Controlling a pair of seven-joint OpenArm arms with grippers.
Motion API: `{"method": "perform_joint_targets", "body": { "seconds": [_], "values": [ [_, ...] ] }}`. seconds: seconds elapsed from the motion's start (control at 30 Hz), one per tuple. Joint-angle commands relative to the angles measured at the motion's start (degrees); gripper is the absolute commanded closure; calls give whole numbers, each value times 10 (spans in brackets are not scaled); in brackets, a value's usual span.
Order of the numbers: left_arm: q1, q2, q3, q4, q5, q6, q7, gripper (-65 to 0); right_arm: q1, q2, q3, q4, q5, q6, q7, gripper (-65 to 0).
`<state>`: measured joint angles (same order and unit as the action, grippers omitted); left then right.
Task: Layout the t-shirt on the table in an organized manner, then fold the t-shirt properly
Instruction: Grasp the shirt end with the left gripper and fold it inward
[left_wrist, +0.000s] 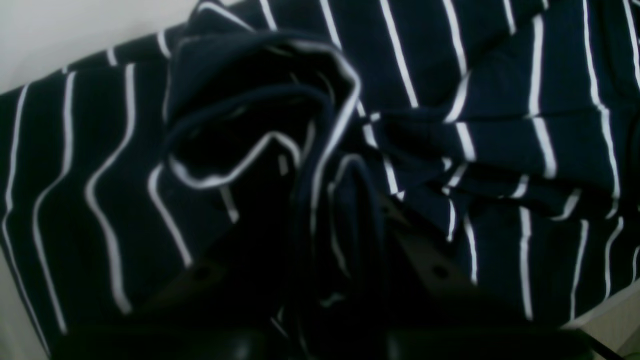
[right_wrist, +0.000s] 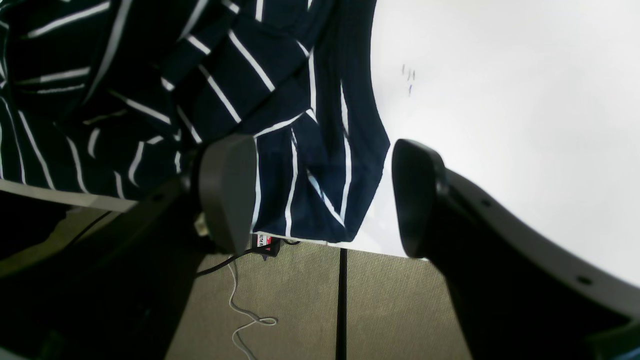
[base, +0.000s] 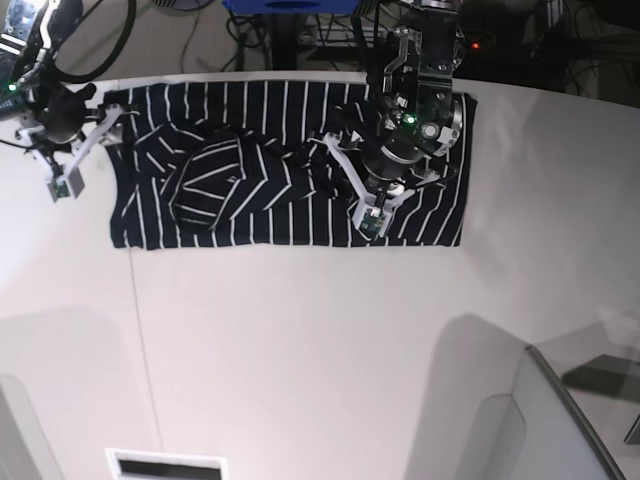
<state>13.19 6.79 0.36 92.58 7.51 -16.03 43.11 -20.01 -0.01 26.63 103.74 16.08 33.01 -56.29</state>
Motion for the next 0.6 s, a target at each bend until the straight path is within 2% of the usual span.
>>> {"method": "perform_joint_targets", "body": {
  "seconds": [0.0,0.13,0.43,0.47,0.57],
  "values": [
    [-5,2,2,7,-3,1,-10,0,2,5,3,7,4,1,10,-392],
    [-6,2,3,6,-3,1,-10,0,2,5,3,7,4,1,10,-392],
    [-6,1,57,6,-3,1,-9,0,1,5,3,7,4,1,10,-392],
    [-6,1,62,7,-3,1,-9,-15,0,5,3,7,4,1,10,-392],
    [-7,1,62,10,-3,1,-9,-204,-2,5,3,7,4,1,10,-392]
  ]
}}
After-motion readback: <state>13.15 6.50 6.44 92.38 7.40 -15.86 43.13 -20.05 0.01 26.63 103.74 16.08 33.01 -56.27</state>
